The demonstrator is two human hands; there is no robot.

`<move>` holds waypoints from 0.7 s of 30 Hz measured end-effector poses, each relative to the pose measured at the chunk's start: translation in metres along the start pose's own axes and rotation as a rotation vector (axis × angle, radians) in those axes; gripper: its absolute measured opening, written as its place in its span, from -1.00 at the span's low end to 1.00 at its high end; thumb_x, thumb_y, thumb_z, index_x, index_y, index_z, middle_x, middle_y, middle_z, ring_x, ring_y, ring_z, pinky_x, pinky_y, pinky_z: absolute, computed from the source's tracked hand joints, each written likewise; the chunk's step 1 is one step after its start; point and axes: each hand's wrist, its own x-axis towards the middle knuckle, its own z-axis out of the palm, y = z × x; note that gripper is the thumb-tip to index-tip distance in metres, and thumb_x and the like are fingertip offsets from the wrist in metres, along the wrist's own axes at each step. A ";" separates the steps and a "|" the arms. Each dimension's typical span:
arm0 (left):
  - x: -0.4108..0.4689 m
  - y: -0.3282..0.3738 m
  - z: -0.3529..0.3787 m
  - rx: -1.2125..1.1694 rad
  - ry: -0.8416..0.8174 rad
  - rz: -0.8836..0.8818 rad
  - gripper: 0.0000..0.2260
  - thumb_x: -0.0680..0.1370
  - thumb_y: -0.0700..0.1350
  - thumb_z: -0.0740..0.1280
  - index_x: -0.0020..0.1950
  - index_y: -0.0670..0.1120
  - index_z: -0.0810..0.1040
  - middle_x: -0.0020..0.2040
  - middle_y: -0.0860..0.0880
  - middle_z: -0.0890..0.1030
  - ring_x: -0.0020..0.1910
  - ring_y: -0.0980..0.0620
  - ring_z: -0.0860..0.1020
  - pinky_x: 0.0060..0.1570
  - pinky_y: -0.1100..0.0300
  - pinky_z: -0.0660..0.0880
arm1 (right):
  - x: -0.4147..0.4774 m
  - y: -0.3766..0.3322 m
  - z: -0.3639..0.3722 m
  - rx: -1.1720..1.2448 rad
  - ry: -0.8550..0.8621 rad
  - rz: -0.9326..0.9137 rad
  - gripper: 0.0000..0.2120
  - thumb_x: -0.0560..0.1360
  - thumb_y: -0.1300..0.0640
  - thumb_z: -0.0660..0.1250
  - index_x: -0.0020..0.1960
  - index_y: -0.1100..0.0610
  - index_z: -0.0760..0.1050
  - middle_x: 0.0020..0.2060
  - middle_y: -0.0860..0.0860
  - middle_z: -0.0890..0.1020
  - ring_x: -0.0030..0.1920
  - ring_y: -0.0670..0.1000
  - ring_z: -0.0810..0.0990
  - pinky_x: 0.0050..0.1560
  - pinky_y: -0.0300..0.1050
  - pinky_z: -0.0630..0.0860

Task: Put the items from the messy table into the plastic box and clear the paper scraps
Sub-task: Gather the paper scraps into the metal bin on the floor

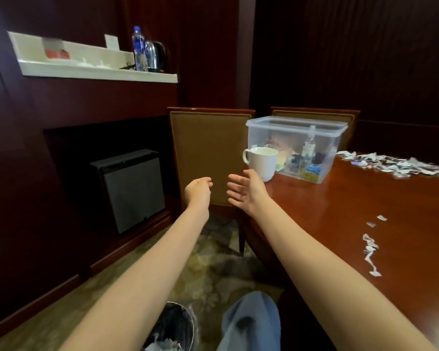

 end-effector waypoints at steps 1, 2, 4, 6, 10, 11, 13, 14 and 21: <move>-0.004 0.004 0.006 -0.007 -0.018 0.007 -0.72 0.59 -0.25 0.12 -0.24 -0.04 0.51 -0.29 0.08 0.49 -0.30 0.11 0.43 -0.25 0.25 0.37 | -0.003 -0.007 -0.004 -0.001 0.014 -0.022 -0.58 0.62 0.00 0.00 0.25 0.19 0.49 0.32 0.15 0.46 0.33 0.15 0.42 0.26 0.01 0.36; -0.008 0.008 0.012 -0.013 -0.034 0.012 -0.70 0.59 -0.25 0.12 -0.28 -0.01 0.48 -0.29 0.07 0.49 -0.32 0.13 0.41 -0.28 0.27 0.36 | -0.006 -0.014 -0.010 -0.005 0.033 -0.047 -0.58 0.62 0.00 -0.01 0.25 0.19 0.49 0.32 0.15 0.47 0.30 0.15 0.44 0.27 0.01 0.36; -0.015 0.013 0.023 -0.016 -0.067 0.018 -0.68 0.59 -0.25 0.12 -0.30 0.01 0.46 -0.29 0.07 0.50 -0.33 0.14 0.41 -0.30 0.27 0.34 | -0.010 -0.026 -0.023 -0.013 0.069 -0.098 -0.60 0.62 0.00 -0.01 0.18 0.17 0.51 0.31 0.16 0.48 0.20 0.13 0.47 0.24 0.01 0.37; -0.021 0.017 0.035 -0.012 -0.110 0.013 -0.69 0.58 -0.25 0.12 -0.29 0.02 0.47 -0.28 0.07 0.51 -0.33 0.13 0.42 -0.33 0.26 0.33 | -0.012 -0.035 -0.039 -0.017 0.108 -0.133 -0.62 0.62 0.00 -0.01 0.00 0.16 0.52 0.28 0.17 0.49 0.13 0.12 0.47 0.15 0.00 0.37; -0.034 0.015 0.062 0.017 -0.218 -0.016 -0.74 0.56 -0.25 0.14 -0.24 0.01 0.50 -0.25 0.06 0.53 -0.30 0.12 0.44 -0.30 0.26 0.35 | -0.011 -0.049 -0.077 0.001 0.198 -0.155 -0.62 0.61 0.00 -0.01 -0.14 0.13 0.50 0.24 0.15 0.52 0.09 0.08 0.45 0.16 0.00 0.36; -0.038 0.014 0.070 0.021 -0.251 -0.018 -0.76 0.56 -0.25 0.14 -0.20 -0.01 0.51 -0.25 0.06 0.53 -0.29 0.12 0.44 -0.29 0.25 0.36 | -0.010 -0.051 -0.086 0.005 0.223 -0.157 -0.62 0.61 0.00 -0.01 -0.10 0.14 0.51 0.21 0.14 0.53 0.08 0.08 0.46 0.15 -0.01 0.36; -0.044 0.011 0.087 0.031 -0.313 -0.015 -0.78 0.54 -0.28 0.14 -0.13 -0.04 0.52 -0.25 0.05 0.51 -0.29 0.13 0.44 -0.30 0.26 0.34 | -0.011 -0.054 -0.106 0.008 0.269 -0.164 -0.62 0.61 -0.01 -0.01 -0.05 0.15 0.52 0.14 0.13 0.53 0.00 0.07 0.50 0.07 -0.04 0.40; -0.047 0.009 0.096 0.032 -0.340 -0.015 -0.78 0.54 -0.29 0.13 -0.11 -0.05 0.52 -0.25 0.05 0.51 -0.29 0.14 0.44 -0.31 0.27 0.34 | -0.012 -0.055 -0.115 0.006 0.287 -0.168 -0.62 0.61 -0.01 -0.01 -0.04 0.14 0.53 0.10 0.12 0.53 -0.05 0.06 0.51 0.03 -0.04 0.41; -0.062 -0.008 0.163 0.102 -0.516 -0.059 -0.78 0.57 -0.26 0.11 -0.09 -0.05 0.51 -0.23 0.06 0.51 -0.26 0.13 0.44 -0.27 0.25 0.36 | -0.020 -0.071 -0.185 0.013 0.438 -0.189 -0.64 0.62 -0.01 0.01 0.01 0.16 0.52 0.18 0.15 0.54 0.11 0.12 0.49 0.12 0.02 0.41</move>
